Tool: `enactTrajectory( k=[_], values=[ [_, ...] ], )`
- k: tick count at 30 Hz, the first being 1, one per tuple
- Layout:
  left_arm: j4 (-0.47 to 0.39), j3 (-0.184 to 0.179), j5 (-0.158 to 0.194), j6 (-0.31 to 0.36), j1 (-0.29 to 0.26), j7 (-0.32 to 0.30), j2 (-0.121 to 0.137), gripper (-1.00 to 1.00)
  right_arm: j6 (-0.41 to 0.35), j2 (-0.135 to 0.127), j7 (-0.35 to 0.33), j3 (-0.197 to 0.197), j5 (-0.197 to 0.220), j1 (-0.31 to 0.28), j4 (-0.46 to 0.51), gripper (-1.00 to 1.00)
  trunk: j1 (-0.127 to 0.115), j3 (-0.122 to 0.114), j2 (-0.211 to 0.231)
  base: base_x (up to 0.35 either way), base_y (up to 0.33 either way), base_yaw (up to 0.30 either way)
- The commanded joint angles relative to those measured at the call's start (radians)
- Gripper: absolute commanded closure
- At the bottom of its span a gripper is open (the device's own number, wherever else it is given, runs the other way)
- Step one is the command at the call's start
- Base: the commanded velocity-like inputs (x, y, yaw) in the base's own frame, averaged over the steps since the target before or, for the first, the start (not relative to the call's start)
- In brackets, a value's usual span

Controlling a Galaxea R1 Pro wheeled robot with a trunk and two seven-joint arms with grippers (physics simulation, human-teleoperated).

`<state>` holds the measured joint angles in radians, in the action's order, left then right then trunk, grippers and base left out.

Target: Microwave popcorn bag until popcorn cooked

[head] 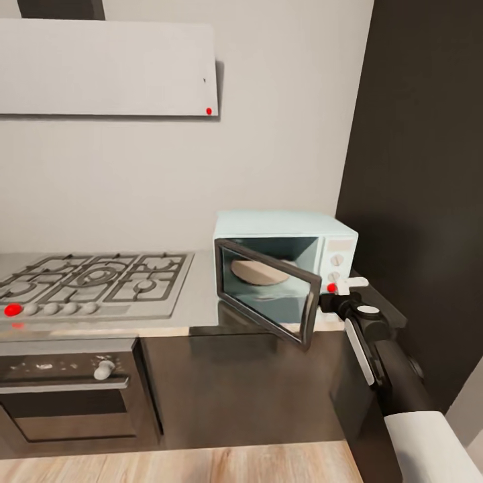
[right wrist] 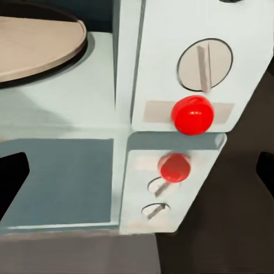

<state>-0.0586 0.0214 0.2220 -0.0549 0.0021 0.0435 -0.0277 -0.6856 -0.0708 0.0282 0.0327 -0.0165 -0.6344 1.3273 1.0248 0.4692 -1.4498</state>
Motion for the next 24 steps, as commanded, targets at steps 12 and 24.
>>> enactTrajectory(
  k=[12,24],
  values=[
    [-0.001,0.001,0.004,-0.002,0.000,0.002,0.000,-1.00,-0.028,0.005,-0.168,0.003,0.002,0.000,0.000,-1.00,0.000,0.001,0.000,0.027,0.000,0.000],
    [-0.003,0.003,0.004,-0.002,0.000,0.002,-0.004,-1.00,-0.051,0.005,-0.212,0.004,0.001,0.000,0.000,-1.00,0.000,0.001,0.000,-0.058,0.038,0.000]
  ],
)
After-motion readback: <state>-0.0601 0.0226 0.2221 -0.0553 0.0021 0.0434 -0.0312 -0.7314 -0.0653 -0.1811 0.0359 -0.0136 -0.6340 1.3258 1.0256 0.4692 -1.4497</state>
